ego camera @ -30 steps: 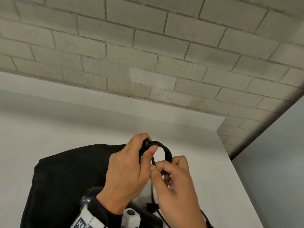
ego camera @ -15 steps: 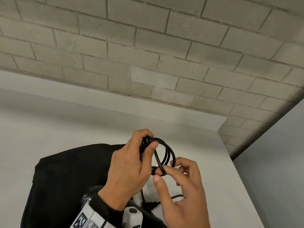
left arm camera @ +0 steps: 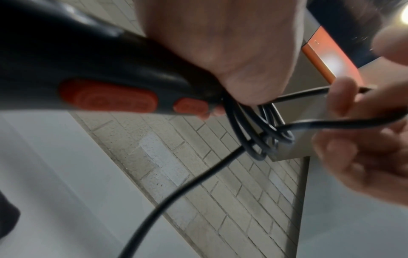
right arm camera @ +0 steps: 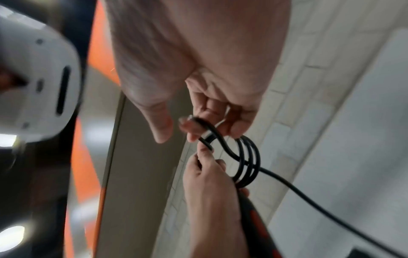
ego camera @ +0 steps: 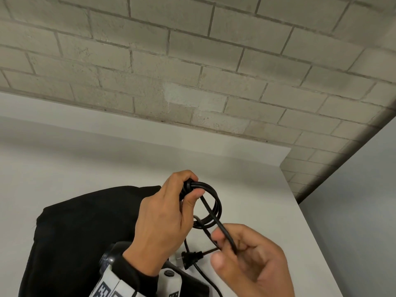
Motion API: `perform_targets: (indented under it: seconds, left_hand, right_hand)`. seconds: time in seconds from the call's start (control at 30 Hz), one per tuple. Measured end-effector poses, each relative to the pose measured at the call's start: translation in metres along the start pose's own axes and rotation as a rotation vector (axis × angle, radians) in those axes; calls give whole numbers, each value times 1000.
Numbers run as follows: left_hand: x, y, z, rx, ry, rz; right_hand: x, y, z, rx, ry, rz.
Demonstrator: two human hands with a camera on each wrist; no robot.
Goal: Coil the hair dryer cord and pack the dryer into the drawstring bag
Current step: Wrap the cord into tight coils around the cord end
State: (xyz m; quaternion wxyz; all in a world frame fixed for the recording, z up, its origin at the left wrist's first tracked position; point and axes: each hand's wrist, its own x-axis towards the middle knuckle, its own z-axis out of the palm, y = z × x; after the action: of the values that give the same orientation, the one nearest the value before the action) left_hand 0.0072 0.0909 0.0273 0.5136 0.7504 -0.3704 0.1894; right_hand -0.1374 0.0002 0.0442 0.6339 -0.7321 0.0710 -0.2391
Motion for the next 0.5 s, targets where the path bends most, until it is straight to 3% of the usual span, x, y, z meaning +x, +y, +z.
perform_targets:
  seconds: [0.07,0.2,0.37,0.5]
  left_hand:
    - [0,-1,-2,-2,-3,-14]
    - [0,-3,-3,-14,1,-29]
    - [0,-2,0,-24,-26,-14]
    - [-1,-3,1,-40,-31,-11]
  right_hand:
    - [-2,4,-3,132,-53,12]
    - [-7,29,-6,196,-137,-131]
    - [-8,24,-17,302,-37,136]
    - [-1,13,-31,254,-191,305]
